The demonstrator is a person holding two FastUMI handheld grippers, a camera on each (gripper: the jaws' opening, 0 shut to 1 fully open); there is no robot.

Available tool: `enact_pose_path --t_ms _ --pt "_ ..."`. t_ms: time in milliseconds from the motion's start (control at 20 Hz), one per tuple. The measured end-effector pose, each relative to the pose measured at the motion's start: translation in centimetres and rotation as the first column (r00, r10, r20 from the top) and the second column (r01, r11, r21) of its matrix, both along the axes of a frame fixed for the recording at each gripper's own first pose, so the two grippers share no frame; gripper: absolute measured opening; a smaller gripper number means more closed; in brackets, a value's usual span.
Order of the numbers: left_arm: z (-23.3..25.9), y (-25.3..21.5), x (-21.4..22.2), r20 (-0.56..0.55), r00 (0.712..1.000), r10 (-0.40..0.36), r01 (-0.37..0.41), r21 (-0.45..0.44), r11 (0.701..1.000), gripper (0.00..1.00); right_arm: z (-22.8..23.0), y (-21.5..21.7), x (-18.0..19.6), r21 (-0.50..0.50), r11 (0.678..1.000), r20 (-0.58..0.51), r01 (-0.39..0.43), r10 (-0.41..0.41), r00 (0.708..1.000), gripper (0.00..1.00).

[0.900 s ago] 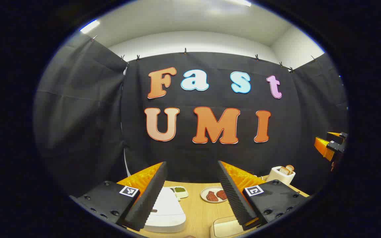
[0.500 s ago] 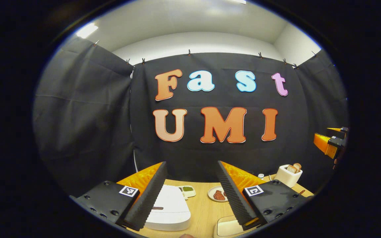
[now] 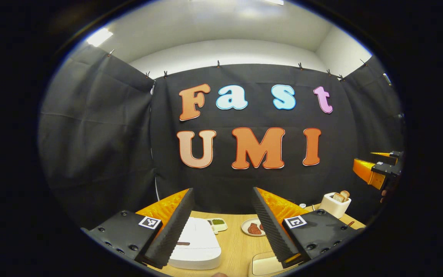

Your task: Close the left gripper, press the button to open the rice cooker; take a wooden spoon from the chopstick holder with the right hand, scoop a spoonful of rice and pour it into the rice cooker, then put the wooden spoon back into the chopstick holder.

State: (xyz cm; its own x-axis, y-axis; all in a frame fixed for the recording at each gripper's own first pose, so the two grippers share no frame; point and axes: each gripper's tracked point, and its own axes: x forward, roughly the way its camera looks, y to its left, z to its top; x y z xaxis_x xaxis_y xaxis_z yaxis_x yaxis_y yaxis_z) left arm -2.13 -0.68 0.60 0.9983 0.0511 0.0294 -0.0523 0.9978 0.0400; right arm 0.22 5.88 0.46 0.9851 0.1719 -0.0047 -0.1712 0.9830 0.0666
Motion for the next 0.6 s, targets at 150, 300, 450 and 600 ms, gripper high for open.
enact_pose_path --t_ms 150,300,450,600 --pt "0.4 0.2 0.3 0.006 1.000 0.006 -0.006 0.001 1.000 0.99 0.1 -0.4 0.2 -0.001 1.000 0.008 0.013 -0.013 1.000 0.95" --pt "0.3 0.3 0.4 0.002 1.000 0.010 -0.010 0.003 1.000 0.99 0.1 -0.7 0.3 -0.004 1.000 0.014 0.024 -0.024 1.000 0.95" --pt "0.5 0.2 0.5 -0.009 1.000 0.011 -0.011 0.007 1.000 0.99 -0.1 0.2 0.2 0.008 1.000 0.013 -0.017 0.017 1.000 0.95" --pt "0.5 0.1 0.5 -0.014 1.000 0.017 -0.017 0.015 1.000 0.99 -0.4 0.2 0.5 -0.004 1.000 0.019 -0.021 0.021 1.000 0.95"
